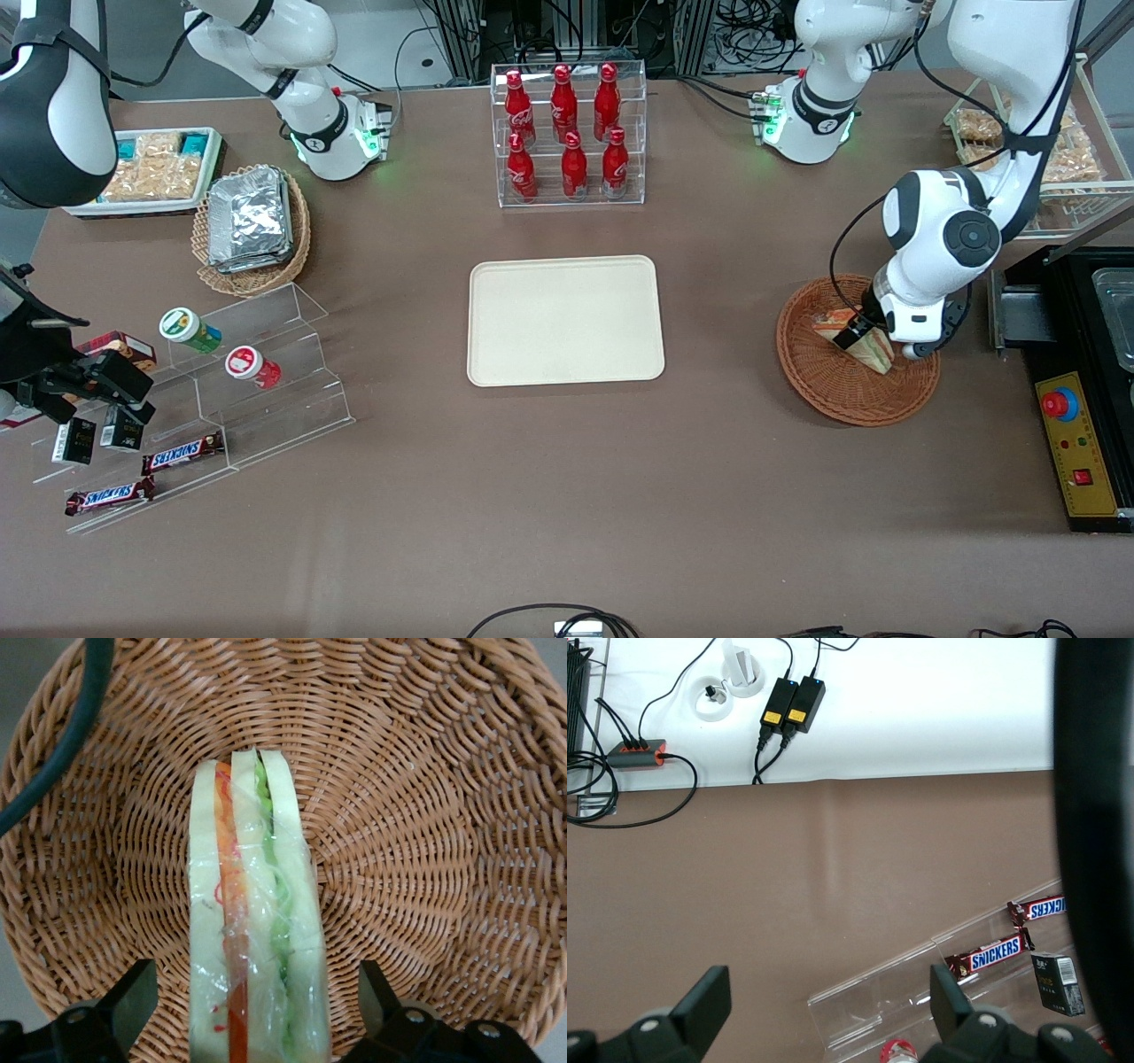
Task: Place sandwich from basket to tray
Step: 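Lower the left gripper and close it on the sandwich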
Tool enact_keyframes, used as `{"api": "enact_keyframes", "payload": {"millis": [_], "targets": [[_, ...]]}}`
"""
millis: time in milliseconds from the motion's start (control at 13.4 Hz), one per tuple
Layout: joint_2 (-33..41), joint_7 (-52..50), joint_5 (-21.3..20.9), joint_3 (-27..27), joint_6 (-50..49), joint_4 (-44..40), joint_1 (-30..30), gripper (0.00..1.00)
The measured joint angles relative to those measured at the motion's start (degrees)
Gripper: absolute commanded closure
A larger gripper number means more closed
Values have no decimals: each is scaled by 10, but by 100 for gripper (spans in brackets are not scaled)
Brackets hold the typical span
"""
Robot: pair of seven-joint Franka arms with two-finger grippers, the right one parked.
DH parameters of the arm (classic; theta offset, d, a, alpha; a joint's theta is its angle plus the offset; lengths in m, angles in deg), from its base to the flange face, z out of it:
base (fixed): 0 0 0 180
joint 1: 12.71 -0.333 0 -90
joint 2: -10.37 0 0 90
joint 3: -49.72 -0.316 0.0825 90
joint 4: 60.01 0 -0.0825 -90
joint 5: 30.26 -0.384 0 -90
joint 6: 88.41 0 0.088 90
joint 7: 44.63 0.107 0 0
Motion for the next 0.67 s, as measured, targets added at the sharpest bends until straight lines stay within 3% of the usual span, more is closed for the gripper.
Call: {"api": "enact_keyframes", "payload": {"millis": [74, 149, 223, 298, 669], "targets": [[-3, 0, 0, 0, 3, 0, 0, 26], [-6, 0, 0, -1, 4, 0, 0, 62], [-10, 0, 0, -1, 6, 0, 0, 90], [-13, 0, 0, -1, 7, 0, 0, 100], [-13, 0, -2, -1, 9, -1, 0, 100]]}}
